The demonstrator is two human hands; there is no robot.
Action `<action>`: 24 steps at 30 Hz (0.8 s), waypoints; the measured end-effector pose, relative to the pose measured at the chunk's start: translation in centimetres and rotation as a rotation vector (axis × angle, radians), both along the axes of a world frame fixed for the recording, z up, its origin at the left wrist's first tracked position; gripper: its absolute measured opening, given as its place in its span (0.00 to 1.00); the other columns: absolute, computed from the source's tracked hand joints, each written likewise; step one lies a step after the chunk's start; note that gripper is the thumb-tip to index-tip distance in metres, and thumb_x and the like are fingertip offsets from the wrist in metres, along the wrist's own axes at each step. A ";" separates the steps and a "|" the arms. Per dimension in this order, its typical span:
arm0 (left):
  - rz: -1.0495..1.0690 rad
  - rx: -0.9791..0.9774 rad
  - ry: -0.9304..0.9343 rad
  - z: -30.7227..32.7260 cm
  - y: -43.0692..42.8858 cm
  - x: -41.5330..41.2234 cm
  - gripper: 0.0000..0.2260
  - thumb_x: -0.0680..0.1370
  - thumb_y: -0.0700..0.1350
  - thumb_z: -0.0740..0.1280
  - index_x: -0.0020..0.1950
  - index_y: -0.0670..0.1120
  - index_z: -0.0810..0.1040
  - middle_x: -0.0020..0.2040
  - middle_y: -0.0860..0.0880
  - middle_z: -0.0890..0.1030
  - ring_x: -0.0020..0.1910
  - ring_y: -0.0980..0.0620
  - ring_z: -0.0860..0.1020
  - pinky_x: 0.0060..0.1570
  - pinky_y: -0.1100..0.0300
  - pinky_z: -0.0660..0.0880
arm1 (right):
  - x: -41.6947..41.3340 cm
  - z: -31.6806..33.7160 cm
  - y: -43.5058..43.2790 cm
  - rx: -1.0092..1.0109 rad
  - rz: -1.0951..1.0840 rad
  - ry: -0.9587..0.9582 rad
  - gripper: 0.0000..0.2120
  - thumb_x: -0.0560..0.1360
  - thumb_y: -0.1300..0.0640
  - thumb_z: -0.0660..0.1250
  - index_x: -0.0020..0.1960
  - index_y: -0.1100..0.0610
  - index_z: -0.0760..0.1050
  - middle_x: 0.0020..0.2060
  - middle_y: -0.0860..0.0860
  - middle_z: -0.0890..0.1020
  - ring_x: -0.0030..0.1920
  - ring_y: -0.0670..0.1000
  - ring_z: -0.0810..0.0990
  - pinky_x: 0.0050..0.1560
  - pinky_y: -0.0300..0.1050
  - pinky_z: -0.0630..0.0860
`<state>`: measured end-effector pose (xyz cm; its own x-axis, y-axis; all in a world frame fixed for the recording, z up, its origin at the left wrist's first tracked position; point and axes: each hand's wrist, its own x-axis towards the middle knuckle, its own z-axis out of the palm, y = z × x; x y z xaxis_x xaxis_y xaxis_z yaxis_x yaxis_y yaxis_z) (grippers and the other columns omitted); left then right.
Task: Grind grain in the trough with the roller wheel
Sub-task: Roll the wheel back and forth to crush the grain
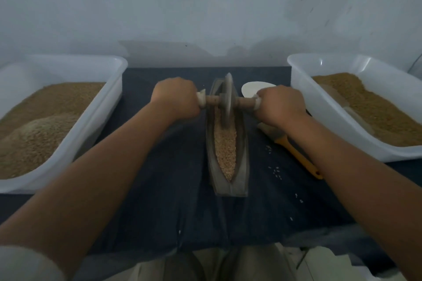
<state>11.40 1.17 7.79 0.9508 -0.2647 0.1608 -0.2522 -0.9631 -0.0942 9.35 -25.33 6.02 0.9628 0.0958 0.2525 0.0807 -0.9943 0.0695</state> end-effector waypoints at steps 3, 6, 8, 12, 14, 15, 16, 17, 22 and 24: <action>-0.076 0.029 0.032 -0.9 1.5 -3.5 0.12 0.73 0.56 0.67 0.36 0.50 0.73 0.36 0.53 0.76 0.36 0.46 0.76 0.37 0.55 0.74 | -3.7 0.0 -0.6 0.023 0.044 0.106 0.16 0.76 0.41 0.58 0.37 0.48 0.75 0.33 0.45 0.79 0.36 0.50 0.78 0.38 0.48 0.77; -0.208 0.062 -0.086 -2.2 3.7 -7.8 0.13 0.69 0.58 0.65 0.30 0.53 0.69 0.27 0.56 0.70 0.24 0.55 0.68 0.27 0.63 0.61 | -9.2 -0.1 -1.6 0.069 0.144 0.120 0.13 0.66 0.38 0.58 0.31 0.46 0.70 0.26 0.43 0.74 0.28 0.43 0.73 0.28 0.43 0.68; -0.225 0.064 -0.150 -2.7 4.2 -8.6 0.16 0.68 0.59 0.67 0.28 0.54 0.66 0.24 0.57 0.66 0.22 0.58 0.62 0.26 0.65 0.54 | -10.4 -0.1 -1.8 0.075 0.189 0.100 0.15 0.64 0.36 0.54 0.30 0.46 0.68 0.25 0.43 0.72 0.26 0.41 0.71 0.27 0.41 0.62; -0.060 0.007 -0.032 -3.4 2.8 -4.2 0.15 0.75 0.58 0.65 0.32 0.51 0.71 0.31 0.54 0.74 0.29 0.51 0.72 0.30 0.59 0.66 | -5.8 -0.4 -0.3 -0.033 0.124 -0.050 0.18 0.73 0.39 0.53 0.32 0.49 0.69 0.26 0.46 0.73 0.27 0.48 0.71 0.30 0.44 0.67; 0.014 -0.040 -0.010 -2.6 1.7 -1.0 0.15 0.76 0.57 0.66 0.34 0.50 0.74 0.34 0.52 0.76 0.32 0.48 0.75 0.35 0.56 0.72 | -2.0 0.4 0.2 -0.040 0.083 -0.098 0.15 0.74 0.45 0.59 0.32 0.50 0.68 0.27 0.47 0.72 0.28 0.49 0.69 0.32 0.45 0.65; 0.034 -0.072 0.012 -2.3 1.4 0.1 0.14 0.76 0.57 0.67 0.35 0.50 0.75 0.35 0.51 0.77 0.33 0.48 0.76 0.36 0.55 0.74 | -0.5 0.9 0.5 -0.064 0.060 -0.077 0.13 0.72 0.47 0.63 0.32 0.50 0.68 0.27 0.47 0.72 0.28 0.49 0.68 0.32 0.44 0.66; 0.043 -0.094 0.036 -2.0 1.1 0.9 0.15 0.77 0.57 0.68 0.36 0.50 0.76 0.35 0.50 0.78 0.34 0.47 0.77 0.37 0.55 0.75 | 0.5 1.5 0.8 -0.102 0.045 -0.047 0.12 0.71 0.47 0.65 0.32 0.49 0.69 0.28 0.47 0.73 0.28 0.49 0.70 0.32 0.44 0.68; 0.044 -0.103 0.058 -1.8 1.0 1.0 0.15 0.77 0.58 0.68 0.36 0.49 0.76 0.36 0.49 0.78 0.35 0.46 0.78 0.38 0.54 0.76 | 1.0 1.9 1.0 -0.124 0.039 -0.020 0.12 0.71 0.46 0.66 0.32 0.49 0.70 0.28 0.47 0.74 0.29 0.50 0.72 0.33 0.45 0.71; -0.101 -0.001 0.044 -2.0 2.9 -5.0 0.12 0.73 0.58 0.65 0.34 0.52 0.75 0.32 0.55 0.76 0.30 0.52 0.75 0.32 0.57 0.74 | -5.2 1.4 -0.7 0.007 0.106 0.265 0.08 0.70 0.44 0.64 0.39 0.47 0.77 0.31 0.46 0.80 0.32 0.44 0.78 0.30 0.44 0.69; -0.193 0.001 -0.049 -2.2 4.1 -8.4 0.13 0.71 0.59 0.64 0.30 0.53 0.71 0.26 0.57 0.72 0.24 0.56 0.70 0.26 0.62 0.64 | -9.4 1.9 -1.0 0.085 0.217 0.292 0.12 0.64 0.39 0.62 0.46 0.28 0.73 0.39 0.22 0.75 0.29 0.41 0.78 0.25 0.41 0.64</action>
